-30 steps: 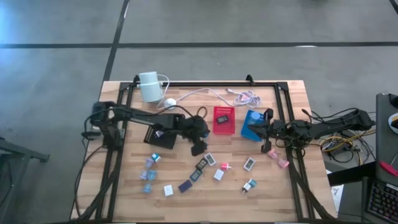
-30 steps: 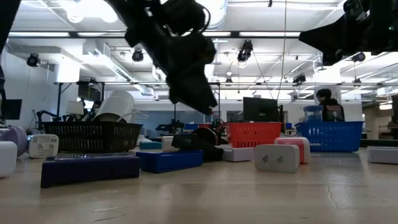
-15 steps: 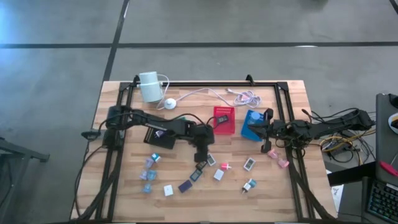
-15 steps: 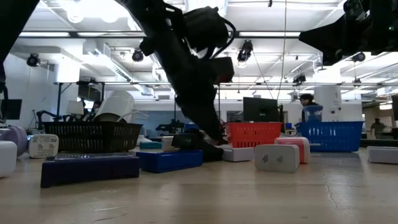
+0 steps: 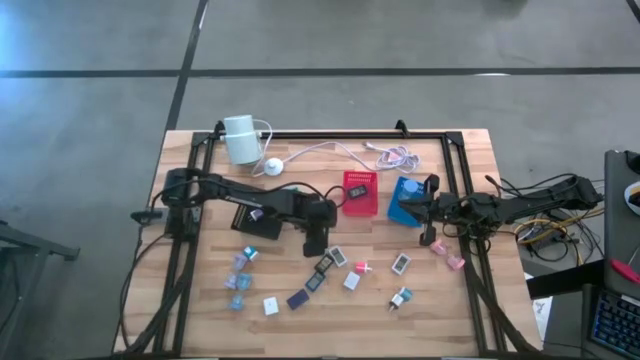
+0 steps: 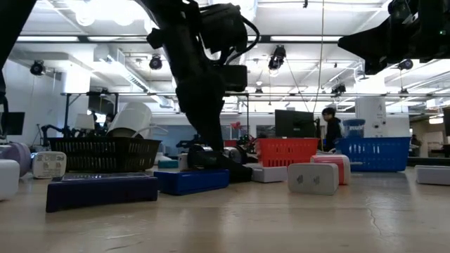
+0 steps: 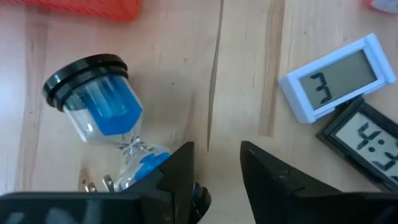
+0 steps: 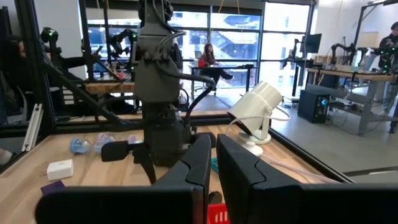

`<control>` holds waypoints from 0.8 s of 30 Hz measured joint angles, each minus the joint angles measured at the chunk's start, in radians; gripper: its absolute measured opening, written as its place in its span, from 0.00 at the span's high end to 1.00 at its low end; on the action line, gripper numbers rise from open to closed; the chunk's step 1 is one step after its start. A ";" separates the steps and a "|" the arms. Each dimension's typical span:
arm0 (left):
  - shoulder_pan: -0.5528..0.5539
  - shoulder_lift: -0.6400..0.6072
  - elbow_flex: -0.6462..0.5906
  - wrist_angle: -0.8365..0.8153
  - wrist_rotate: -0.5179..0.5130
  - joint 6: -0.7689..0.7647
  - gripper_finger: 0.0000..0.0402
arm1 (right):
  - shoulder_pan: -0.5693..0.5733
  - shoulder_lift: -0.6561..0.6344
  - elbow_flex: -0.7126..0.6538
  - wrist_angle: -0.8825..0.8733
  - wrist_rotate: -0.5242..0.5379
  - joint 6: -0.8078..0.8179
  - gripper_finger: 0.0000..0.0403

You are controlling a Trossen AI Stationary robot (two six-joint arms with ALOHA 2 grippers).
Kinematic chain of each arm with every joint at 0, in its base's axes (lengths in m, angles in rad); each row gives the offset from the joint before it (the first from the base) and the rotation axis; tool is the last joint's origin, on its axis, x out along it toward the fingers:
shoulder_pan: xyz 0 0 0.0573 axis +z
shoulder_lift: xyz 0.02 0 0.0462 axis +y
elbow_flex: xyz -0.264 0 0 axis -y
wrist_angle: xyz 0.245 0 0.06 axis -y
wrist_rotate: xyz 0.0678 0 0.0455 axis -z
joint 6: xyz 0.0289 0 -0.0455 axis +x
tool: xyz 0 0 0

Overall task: Pick & Place Office items
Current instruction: Put the black hourglass into the blue bin

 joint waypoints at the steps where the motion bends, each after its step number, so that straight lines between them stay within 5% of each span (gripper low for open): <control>1: 0.000 -0.004 0.000 0.001 0.000 -0.002 0.66 | 0.000 0.000 0.000 0.000 0.000 0.000 0.94; 6: -0.008 -0.035 0.010 -0.009 -0.012 -0.018 0.65 | 0.000 0.000 0.000 0.000 0.000 0.000 0.94; 11: -0.014 -0.052 0.027 -0.048 -0.166 -0.048 0.59 | 0.000 0.000 0.000 0.003 0.000 0.000 0.94; 24: 0.028 0.001 0.062 -0.137 -0.178 -0.139 0.20 | 0.000 0.000 0.000 0.002 0.000 0.003 0.94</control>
